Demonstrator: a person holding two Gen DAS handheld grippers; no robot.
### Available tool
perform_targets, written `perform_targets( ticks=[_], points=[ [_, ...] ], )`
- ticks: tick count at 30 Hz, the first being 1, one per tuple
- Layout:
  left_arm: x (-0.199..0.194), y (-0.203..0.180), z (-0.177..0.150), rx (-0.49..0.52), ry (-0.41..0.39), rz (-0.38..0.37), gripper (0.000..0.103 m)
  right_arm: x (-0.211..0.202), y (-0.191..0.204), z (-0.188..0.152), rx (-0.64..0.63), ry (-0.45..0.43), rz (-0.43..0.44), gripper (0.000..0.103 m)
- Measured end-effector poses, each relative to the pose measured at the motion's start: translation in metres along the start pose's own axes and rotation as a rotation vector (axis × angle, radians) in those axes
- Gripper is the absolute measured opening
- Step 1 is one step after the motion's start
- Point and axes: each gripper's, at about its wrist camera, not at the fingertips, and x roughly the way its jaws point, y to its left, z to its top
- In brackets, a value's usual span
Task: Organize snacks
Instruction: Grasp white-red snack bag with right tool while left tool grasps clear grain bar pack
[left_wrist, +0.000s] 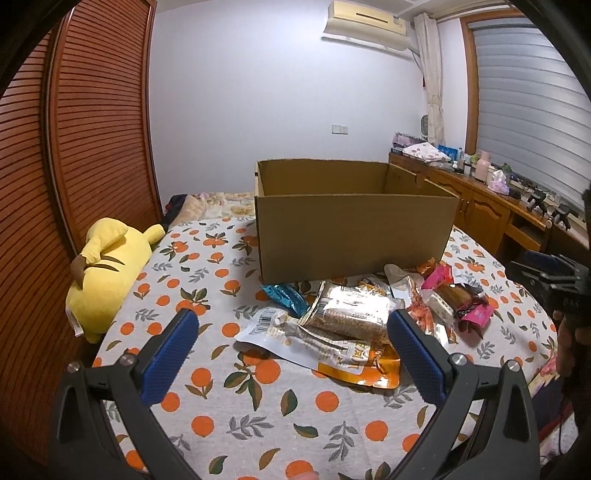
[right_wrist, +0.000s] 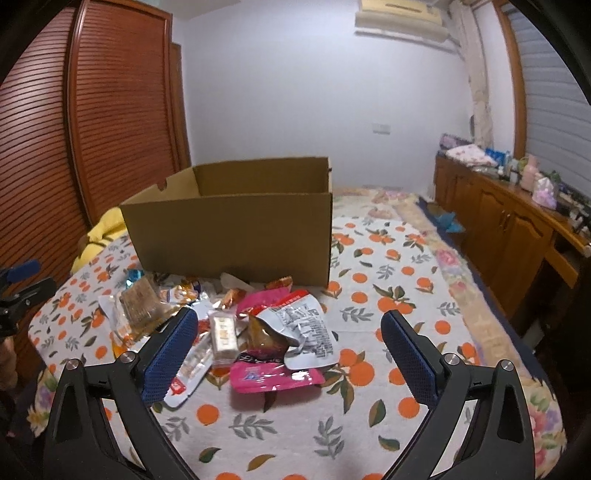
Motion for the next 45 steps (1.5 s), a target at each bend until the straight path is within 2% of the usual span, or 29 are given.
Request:
perform_targets(
  ticks=[2, 9, 19, 21, 28, 32, 37, 45],
  points=[
    [0.004, 0.001, 0.0, -0.003, 0.012, -0.007, 0.103, 0.009, -0.004, 0.002, -0.011, 0.031, 0.017, 0.098],
    [0.023, -0.004, 0.0, 0.006, 0.066, -0.056, 0.102, 0.054, -0.015, 0.002, -0.03, 0.185, 0.095, 0.079],
    [0.052, -0.023, 0.005, 0.058, 0.145, -0.12, 0.102, 0.09, -0.024, -0.001, 0.013, 0.305, 0.219, 0.073],
    [0.06, -0.026, 0.007, 0.065, 0.165, -0.132, 0.102, 0.096, -0.026, -0.001, 0.015, 0.318, 0.215, 0.072],
    [0.084, -0.03, 0.012, 0.081, 0.242, -0.201, 0.101, 0.097, -0.031, -0.005, 0.056, 0.304, 0.252, 0.065],
    [0.093, -0.036, 0.016, 0.124, 0.268, -0.216, 0.101, 0.101, -0.032, -0.011, 0.073, 0.295, 0.281, 0.064],
    [0.109, -0.045, 0.019, 0.175, 0.317, -0.232, 0.1, 0.102, -0.025, -0.012, 0.043, 0.297, 0.269, 0.055],
    [0.129, -0.044, 0.018, 0.194, 0.371, -0.243, 0.1, 0.101, -0.029, -0.014, 0.059, 0.283, 0.27, 0.047]
  ],
)
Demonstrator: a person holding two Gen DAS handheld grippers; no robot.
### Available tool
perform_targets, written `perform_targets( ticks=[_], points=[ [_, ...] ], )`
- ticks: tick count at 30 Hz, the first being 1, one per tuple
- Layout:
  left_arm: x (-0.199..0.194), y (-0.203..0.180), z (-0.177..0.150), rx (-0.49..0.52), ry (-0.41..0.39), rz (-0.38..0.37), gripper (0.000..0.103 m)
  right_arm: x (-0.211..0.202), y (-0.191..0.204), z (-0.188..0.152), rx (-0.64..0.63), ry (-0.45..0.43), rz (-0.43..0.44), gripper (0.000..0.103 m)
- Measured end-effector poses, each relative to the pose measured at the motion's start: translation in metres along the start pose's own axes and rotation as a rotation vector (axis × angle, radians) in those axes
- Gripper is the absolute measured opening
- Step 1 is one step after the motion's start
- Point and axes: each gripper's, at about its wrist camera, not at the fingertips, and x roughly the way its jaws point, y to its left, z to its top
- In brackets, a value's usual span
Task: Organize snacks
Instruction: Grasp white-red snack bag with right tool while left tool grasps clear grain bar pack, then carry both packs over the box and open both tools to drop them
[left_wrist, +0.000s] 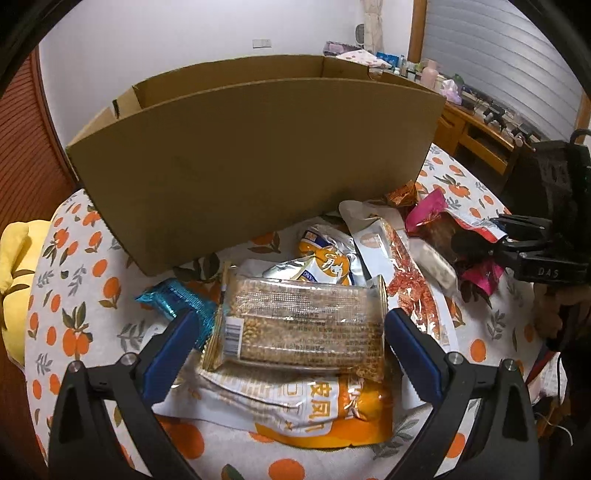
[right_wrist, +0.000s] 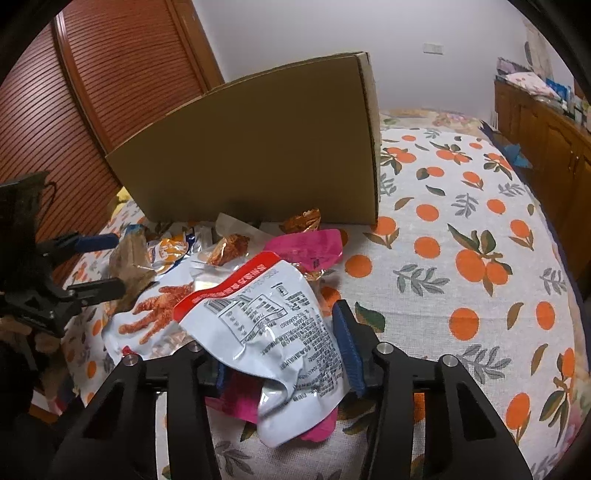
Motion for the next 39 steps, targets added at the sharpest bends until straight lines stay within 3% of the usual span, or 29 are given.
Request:
perform_targets(
  ticks=[8, 11, 27, 32, 39],
  points=[
    [-0.003, 0.001, -0.007, 0.022, -0.006, -0.018, 0.078, -0.002, 0.0, -0.001, -0.001, -0.007, 0.0, 0.047],
    [-0.007, 0.002, -0.009, 0.024, -0.023, -0.031, 0.075, -0.003, 0.002, -0.001, -0.017, -0.012, -0.013, 0.046],
    [-0.024, 0.003, -0.016, 0.005, -0.074, -0.046, 0.074, -0.016, 0.014, 0.004, -0.102, -0.002, -0.084, 0.045],
    [-0.02, -0.001, -0.016, 0.009, -0.066, -0.047, 0.074, -0.005, 0.008, 0.002, -0.098, 0.031, -0.112, 0.049],
    [-0.02, -0.001, -0.016, 0.01, -0.067, -0.049, 0.074, -0.025, 0.008, -0.002, -0.076, -0.004, -0.102, 0.053]
  ],
)
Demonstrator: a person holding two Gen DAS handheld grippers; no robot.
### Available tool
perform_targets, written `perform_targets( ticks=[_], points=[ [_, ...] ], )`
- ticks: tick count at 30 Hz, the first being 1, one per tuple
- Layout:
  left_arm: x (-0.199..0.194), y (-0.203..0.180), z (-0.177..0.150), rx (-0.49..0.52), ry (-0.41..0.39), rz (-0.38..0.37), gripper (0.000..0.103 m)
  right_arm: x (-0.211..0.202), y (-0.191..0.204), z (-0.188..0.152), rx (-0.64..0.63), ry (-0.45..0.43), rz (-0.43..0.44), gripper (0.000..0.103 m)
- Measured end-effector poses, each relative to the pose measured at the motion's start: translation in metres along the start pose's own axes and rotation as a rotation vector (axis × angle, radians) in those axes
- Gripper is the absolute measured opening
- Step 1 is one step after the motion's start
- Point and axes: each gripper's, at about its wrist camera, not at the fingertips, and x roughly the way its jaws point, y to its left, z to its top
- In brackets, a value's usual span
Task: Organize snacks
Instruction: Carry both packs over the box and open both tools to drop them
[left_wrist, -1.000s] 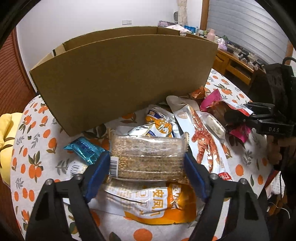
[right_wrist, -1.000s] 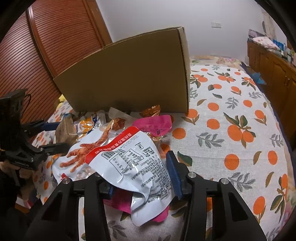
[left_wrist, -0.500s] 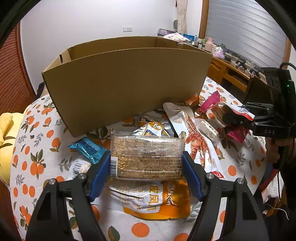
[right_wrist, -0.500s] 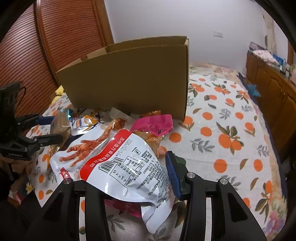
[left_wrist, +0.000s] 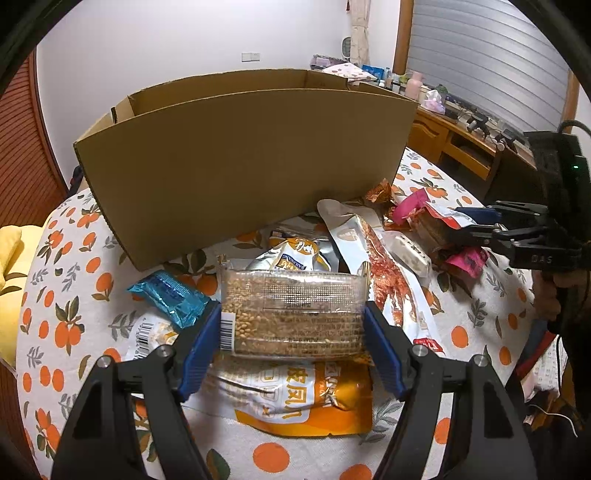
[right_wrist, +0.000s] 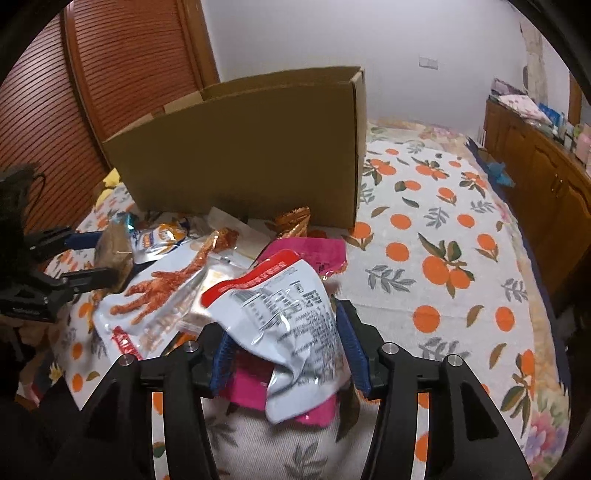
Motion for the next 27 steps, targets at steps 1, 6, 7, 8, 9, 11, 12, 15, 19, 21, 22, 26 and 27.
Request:
perform_targets(
  ticks=[1, 6, 7, 8, 9, 11, 12, 15, 19, 21, 22, 26, 27],
  points=[
    [0.0, 0.0, 0.0, -0.001, 0.0, 0.0, 0.074, -0.002, 0.001, 0.0, -0.002, -0.005, 0.001, 0.052],
    [0.0, 0.0, 0.0, 0.001, -0.002, 0.0, 0.074, -0.008, 0.005, -0.002, -0.029, 0.004, -0.006, 0.027],
    [0.0, 0.0, 0.0, 0.001, -0.004, 0.001, 0.074, -0.009, 0.005, -0.002, -0.03, 0.006, -0.002, 0.027],
    [-0.001, 0.001, 0.0, 0.002, -0.006, 0.001, 0.074, -0.009, 0.005, -0.001, -0.029, 0.008, 0.001, 0.027],
    [-0.002, 0.0, 0.0, 0.002, -0.008, 0.004, 0.074, -0.009, 0.004, -0.001, -0.028, 0.008, 0.001, 0.026],
    [-0.004, 0.0, 0.0, -0.001, -0.015, 0.006, 0.074, -0.01, 0.002, -0.001, -0.019, 0.005, -0.005, 0.026],
    [-0.007, 0.0, 0.0, -0.002, -0.022, 0.005, 0.074, -0.011, 0.001, -0.001, -0.013, 0.001, -0.011, 0.026],
    [-0.013, 0.0, 0.002, -0.008, -0.039, -0.003, 0.074, -0.016, 0.001, 0.002, -0.01, -0.013, -0.007, 0.026],
    [-0.025, -0.002, 0.008, -0.009, -0.07, -0.012, 0.074, -0.027, 0.006, 0.009, -0.023, -0.041, -0.005, 0.026],
    [-0.03, -0.003, 0.011, -0.008, -0.085, -0.014, 0.074, -0.034, 0.009, 0.015, -0.031, -0.06, -0.007, 0.026],
    [-0.034, -0.003, 0.014, -0.007, -0.093, -0.016, 0.074, -0.037, 0.012, 0.019, -0.036, -0.069, -0.007, 0.026],
    [-0.042, -0.002, 0.025, -0.003, -0.117, -0.014, 0.074, -0.047, 0.021, 0.032, -0.061, -0.102, -0.004, 0.027],
    [-0.045, -0.001, 0.028, -0.001, -0.124, -0.01, 0.074, -0.049, 0.024, 0.036, -0.07, -0.111, -0.005, 0.027]
  ],
)
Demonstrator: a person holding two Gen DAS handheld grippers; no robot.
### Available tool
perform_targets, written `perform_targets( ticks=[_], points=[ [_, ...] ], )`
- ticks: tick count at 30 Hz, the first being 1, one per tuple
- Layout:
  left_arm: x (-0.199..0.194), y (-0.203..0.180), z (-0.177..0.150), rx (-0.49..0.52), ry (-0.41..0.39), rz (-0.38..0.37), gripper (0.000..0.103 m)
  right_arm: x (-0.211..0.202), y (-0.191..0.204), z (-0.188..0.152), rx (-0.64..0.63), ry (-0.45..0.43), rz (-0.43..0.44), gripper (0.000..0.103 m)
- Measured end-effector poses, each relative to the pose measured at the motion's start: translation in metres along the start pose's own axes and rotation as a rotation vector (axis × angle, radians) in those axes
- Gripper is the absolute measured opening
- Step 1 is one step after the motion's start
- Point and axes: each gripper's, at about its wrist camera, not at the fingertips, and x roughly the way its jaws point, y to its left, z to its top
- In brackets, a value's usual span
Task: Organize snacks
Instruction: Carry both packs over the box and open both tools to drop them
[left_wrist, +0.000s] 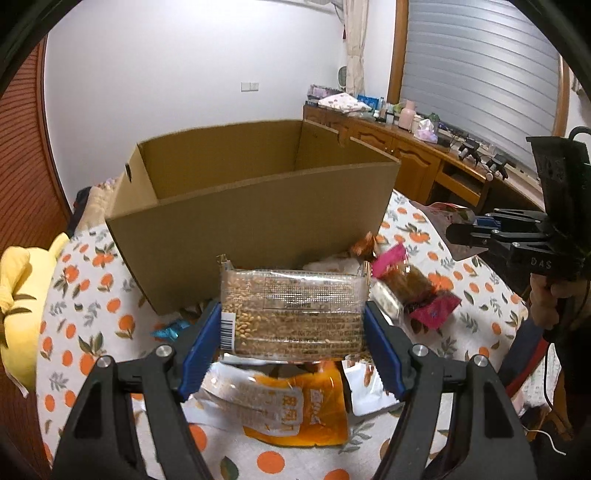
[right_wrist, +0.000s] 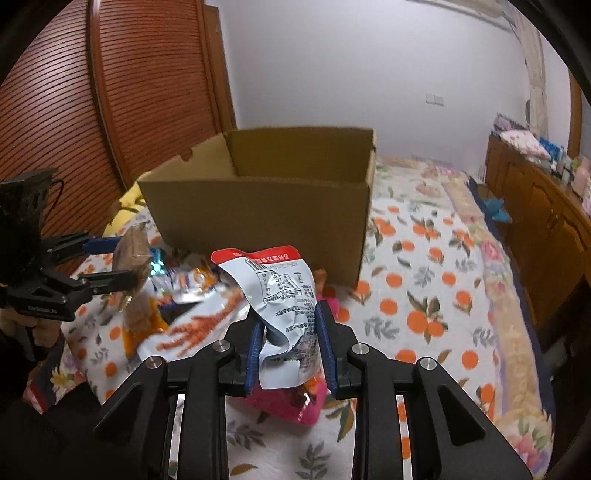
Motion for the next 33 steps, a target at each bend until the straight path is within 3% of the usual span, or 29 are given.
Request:
perform_targets(
  ticks=[18, 33],
  points=[
    [-0.016, 0.033, 0.07, 0.015, -0.097, 0.074, 0.074, 0.01, 0.022, 0.078, -0.081, -0.073, -0.001, 0.027],
    [0.02, 0.061, 0.106, 0.006, -0.07, 0.122, 0.075, 0.059, 0.027, 0.12, -0.091, -0.061, 0.001, 0.027]
  ],
)
